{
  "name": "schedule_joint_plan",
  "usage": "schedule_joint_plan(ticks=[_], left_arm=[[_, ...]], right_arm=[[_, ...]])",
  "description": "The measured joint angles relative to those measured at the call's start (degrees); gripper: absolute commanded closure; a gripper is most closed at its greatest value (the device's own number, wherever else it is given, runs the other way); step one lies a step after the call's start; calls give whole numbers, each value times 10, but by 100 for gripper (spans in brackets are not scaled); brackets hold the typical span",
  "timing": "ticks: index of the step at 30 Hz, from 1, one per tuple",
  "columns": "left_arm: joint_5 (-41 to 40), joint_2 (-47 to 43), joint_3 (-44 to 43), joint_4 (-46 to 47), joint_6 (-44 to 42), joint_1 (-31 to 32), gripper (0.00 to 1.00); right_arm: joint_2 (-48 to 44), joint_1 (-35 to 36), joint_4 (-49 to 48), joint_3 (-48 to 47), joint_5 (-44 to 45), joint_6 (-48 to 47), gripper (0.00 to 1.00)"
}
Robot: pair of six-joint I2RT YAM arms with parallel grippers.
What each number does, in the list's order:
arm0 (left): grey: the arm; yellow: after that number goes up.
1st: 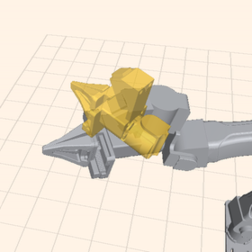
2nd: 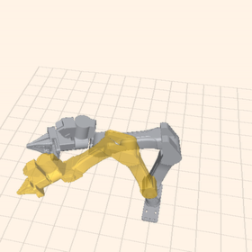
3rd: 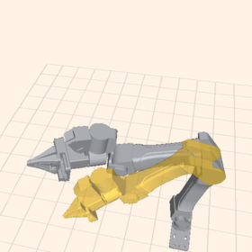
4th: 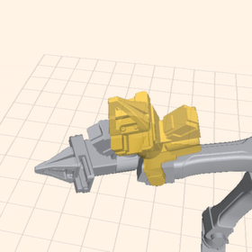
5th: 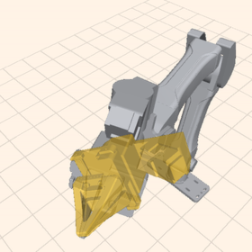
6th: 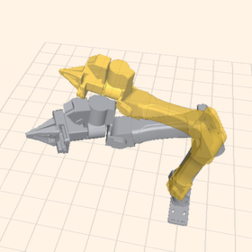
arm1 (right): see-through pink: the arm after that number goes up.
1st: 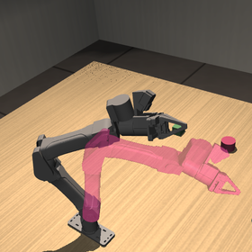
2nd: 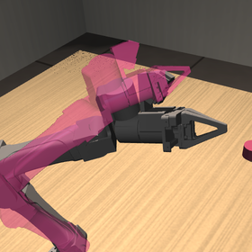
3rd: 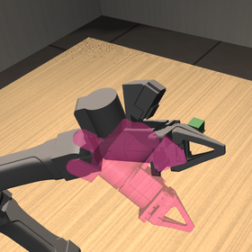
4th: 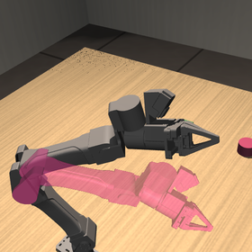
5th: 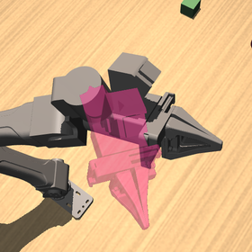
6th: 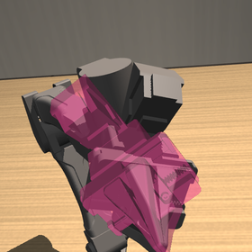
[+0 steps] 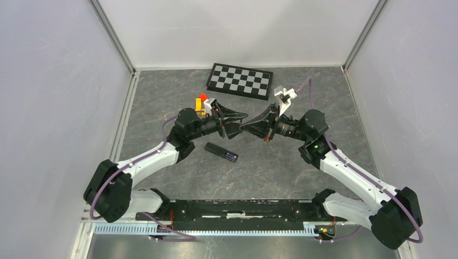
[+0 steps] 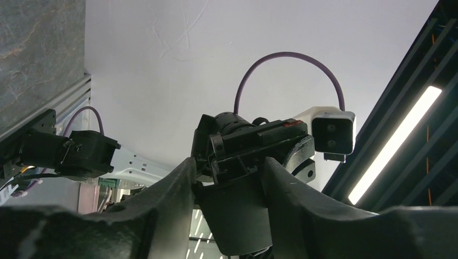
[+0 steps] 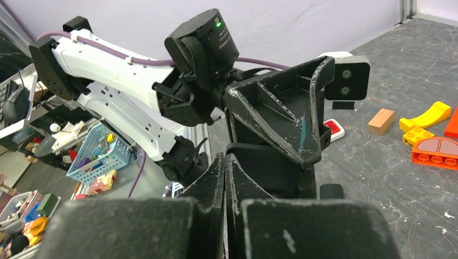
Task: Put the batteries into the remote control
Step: Adjust the battery cover.
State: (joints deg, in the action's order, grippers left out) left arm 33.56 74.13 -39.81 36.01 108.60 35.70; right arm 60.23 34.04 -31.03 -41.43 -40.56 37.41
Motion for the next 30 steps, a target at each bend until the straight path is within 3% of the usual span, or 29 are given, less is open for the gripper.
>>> schedule_joint_plan(ticks=[4,9,10,15,17,23,30], left_arm=[[0,0,0,5,0,-4,63],[0,8,0,5,0,-7,68],[0,10,0,5,0,-7,68],[-4,12,-3,-21,-32,-9,68],[-8,11,-11,-51,-60,-10,68],[-65,0,-62,-196,-186,-19,66],[-168,-4,-124,-341,-317,-20,65]], right_arm=[[0,1,10,0,-8,-19,100],[0,1,26,0,-8,-43,100],[0,1,30,0,-6,-46,95],[-2,1,68,-2,14,-62,43],[-3,1,88,-3,30,-64,32],[-31,5,138,-3,110,-59,17],[-38,83,222,-3,298,-26,15]])
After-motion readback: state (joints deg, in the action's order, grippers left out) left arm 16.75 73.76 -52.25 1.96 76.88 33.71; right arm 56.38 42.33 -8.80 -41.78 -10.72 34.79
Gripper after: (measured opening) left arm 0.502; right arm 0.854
